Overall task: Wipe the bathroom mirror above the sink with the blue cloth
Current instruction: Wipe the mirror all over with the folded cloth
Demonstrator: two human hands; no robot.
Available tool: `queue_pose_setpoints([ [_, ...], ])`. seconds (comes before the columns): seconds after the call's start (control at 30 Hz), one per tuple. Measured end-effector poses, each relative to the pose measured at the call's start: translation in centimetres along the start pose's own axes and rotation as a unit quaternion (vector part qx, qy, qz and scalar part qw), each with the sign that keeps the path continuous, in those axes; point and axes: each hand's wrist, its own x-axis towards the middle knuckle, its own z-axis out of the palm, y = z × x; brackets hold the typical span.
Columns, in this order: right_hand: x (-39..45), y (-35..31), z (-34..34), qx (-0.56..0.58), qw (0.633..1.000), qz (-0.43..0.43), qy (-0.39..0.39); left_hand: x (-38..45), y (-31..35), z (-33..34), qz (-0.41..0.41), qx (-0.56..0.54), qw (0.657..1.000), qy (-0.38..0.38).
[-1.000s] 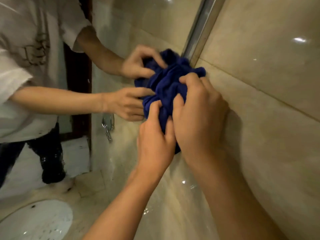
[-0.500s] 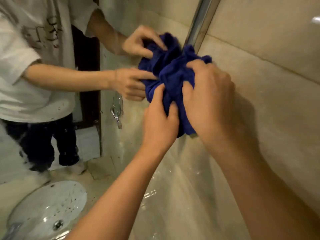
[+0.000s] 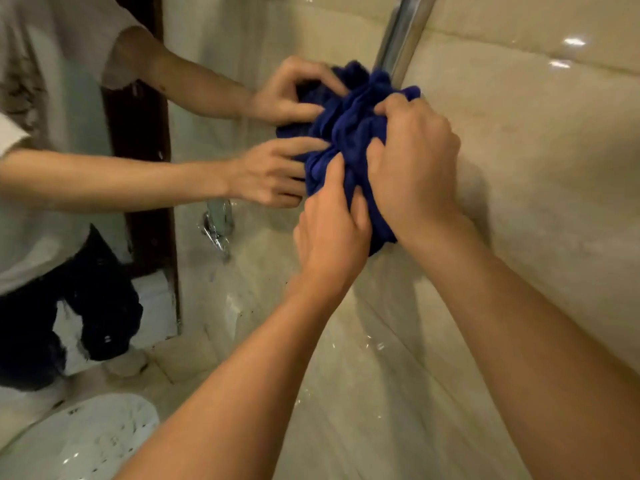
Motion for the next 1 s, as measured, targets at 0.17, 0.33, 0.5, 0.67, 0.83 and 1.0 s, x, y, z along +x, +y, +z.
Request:
queue_pose_setpoints([
  [0.17, -5.1, 0.0, 5.1, 0.033, 0.999, -0.009, 0.019, -3.2, -6.0, 1.1, -0.002, -0.015, 1.000, 0.000],
  [0.33, -8.9, -0.3, 8.3, 0.035, 0.999, -0.014, -0.007, -5.6, -10.2, 1.9, -0.017, -0.028, 0.999, 0.016],
  [0.5, -7.1, 1.0, 6.0, 0.011, 0.990, -0.099, -0.102, -5.4, -9.1, 0.7, -0.014, -0.034, 0.999, -0.005],
  [0.67, -0.6, 1.3, 2.5, 0.005, 0.997, -0.069, 0.020, -1.1, -3.6, 0.3, 0.048, -0.039, 0.997, 0.039],
  [0.83, -2.4, 0.3, 4.4, -0.032, 0.995, -0.076, 0.054, -2.3, -6.4, 1.3, 0.086, -0.012, 0.994, 0.060],
  [1.0, -7.7, 0.3, 8.2, 0.021, 0.999, -0.041, -0.010, -5.2, -12.8, 2.5, 0.130, 0.002, 0.988, 0.079],
])
